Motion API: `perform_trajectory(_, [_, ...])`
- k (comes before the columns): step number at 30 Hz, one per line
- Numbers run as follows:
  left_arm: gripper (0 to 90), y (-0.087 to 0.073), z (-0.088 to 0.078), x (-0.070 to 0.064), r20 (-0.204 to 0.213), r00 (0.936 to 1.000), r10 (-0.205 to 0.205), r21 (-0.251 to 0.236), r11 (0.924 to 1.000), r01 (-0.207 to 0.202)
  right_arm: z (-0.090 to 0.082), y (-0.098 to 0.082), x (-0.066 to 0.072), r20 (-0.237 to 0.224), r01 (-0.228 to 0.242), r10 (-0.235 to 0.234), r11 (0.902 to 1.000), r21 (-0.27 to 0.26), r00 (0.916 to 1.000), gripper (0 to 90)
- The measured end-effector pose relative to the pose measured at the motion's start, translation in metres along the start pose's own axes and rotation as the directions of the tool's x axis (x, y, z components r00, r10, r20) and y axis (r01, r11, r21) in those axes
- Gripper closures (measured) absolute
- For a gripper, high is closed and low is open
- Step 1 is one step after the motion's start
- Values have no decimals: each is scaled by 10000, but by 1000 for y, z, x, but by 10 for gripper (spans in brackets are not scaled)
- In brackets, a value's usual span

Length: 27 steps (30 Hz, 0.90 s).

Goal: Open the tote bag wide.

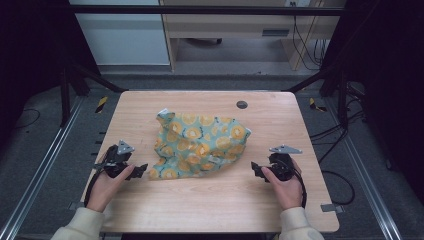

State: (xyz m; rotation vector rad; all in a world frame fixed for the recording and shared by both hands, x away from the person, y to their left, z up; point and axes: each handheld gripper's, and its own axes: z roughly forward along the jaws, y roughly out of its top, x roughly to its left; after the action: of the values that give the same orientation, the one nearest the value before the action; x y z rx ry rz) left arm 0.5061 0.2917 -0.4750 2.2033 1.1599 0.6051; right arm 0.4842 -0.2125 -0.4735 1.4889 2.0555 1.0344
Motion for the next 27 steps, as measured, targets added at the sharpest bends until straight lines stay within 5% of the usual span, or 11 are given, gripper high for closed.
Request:
perform_trajectory(11, [74, -2, -6, -13, 1, 9996, 291, 0, 9996, -291, -5, 10, 8, 196, 462, -460, 9989, -110, 9988, 204])
perform_trajectory(14, [75, -5, -8, -15, 96, 9998, 184, 26, 9998, -184, -9, 24, 12, 143, 806, -803, 9964, -252, 9967, 331])
perform_trajectory(23, [74, -8, -10, -16, 54, 9999, 136, 158, 9998, -137, -18, 61, 26, -159, 1405, -1412, 9892, -411, 9898, 408])
perform_trajectory(27, [75, -8, -8, -16, 89, 9999, 125, 329, 9994, -128, -26, 91, 37, -435, 1746, -1778, 9822, -696, 9831, 430])
